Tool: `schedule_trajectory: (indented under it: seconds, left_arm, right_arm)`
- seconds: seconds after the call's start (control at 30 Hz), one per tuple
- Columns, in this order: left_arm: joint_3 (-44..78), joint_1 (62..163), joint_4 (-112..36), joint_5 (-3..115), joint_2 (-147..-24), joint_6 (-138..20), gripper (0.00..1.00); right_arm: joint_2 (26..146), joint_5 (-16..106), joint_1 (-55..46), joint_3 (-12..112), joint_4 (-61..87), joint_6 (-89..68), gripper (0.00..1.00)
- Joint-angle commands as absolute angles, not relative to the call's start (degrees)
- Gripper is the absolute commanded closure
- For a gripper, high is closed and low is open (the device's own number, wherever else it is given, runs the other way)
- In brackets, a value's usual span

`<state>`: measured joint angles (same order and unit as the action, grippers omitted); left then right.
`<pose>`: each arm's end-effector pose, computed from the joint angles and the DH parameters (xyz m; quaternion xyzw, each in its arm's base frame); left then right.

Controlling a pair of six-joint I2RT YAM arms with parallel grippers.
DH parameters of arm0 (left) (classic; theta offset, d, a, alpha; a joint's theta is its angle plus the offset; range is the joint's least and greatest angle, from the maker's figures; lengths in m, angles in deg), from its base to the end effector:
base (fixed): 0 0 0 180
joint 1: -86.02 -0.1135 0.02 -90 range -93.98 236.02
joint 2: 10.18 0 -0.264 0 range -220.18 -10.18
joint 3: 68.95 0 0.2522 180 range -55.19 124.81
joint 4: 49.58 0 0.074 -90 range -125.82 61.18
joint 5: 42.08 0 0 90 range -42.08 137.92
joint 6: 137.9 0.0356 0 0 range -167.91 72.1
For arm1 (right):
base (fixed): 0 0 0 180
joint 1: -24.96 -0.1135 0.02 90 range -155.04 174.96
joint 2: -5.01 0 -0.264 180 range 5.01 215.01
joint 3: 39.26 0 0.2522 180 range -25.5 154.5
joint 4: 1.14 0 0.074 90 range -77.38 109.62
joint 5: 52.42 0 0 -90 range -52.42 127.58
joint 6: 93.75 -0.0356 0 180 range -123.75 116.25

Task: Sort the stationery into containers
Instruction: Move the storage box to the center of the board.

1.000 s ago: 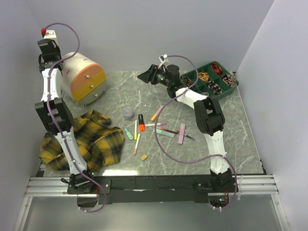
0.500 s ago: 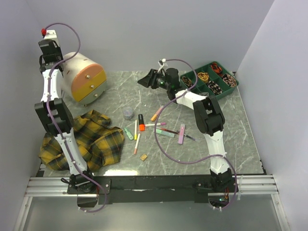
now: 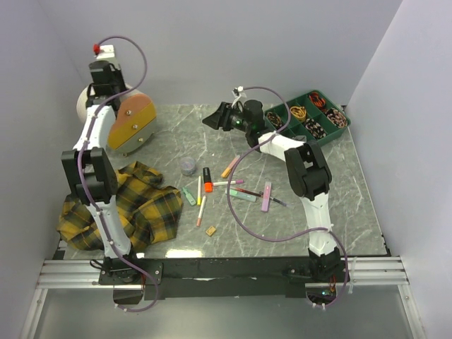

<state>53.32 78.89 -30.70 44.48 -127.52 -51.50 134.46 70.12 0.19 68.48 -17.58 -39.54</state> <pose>0.4947 0.0640 0.3433 -0.0920 0.7822 0.0426 0.6147 0.4692 0.2376 0.2145 -0.1198 0.7241 0.5049 0.4542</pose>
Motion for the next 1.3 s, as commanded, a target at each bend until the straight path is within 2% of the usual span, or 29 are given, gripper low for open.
schedule_trajectory:
  seconds: [0.0,0.33,0.83,1.07,1.27]
  left_arm:
    - [51.8,80.5,-20.3,45.4,-129.3,-55.4,0.99]
    - [65.6,74.5,-26.0,38.3,-129.2,-50.6,0.99]
    - [69.4,67.0,-25.8,36.6,-136.6,-44.4,0.99]
    - [66.9,67.9,-24.0,40.3,-137.0,-43.7,0.99]
    - [56.7,72.0,-22.6,43.2,-132.6,-47.4,0.99]
  right_arm:
    - [128.7,70.8,0.8,67.1,-18.4,-37.7,0.34]
    - [128.2,71.0,1.1,66.7,-18.2,-37.3,0.34]
    - [127.1,70.7,1.1,65.2,-16.9,-35.8,0.33]
    - [126.8,70.4,1.1,64.5,-16.6,-35.3,0.32]
    - [127.4,70.5,1.1,65.2,-16.4,-35.4,0.32]
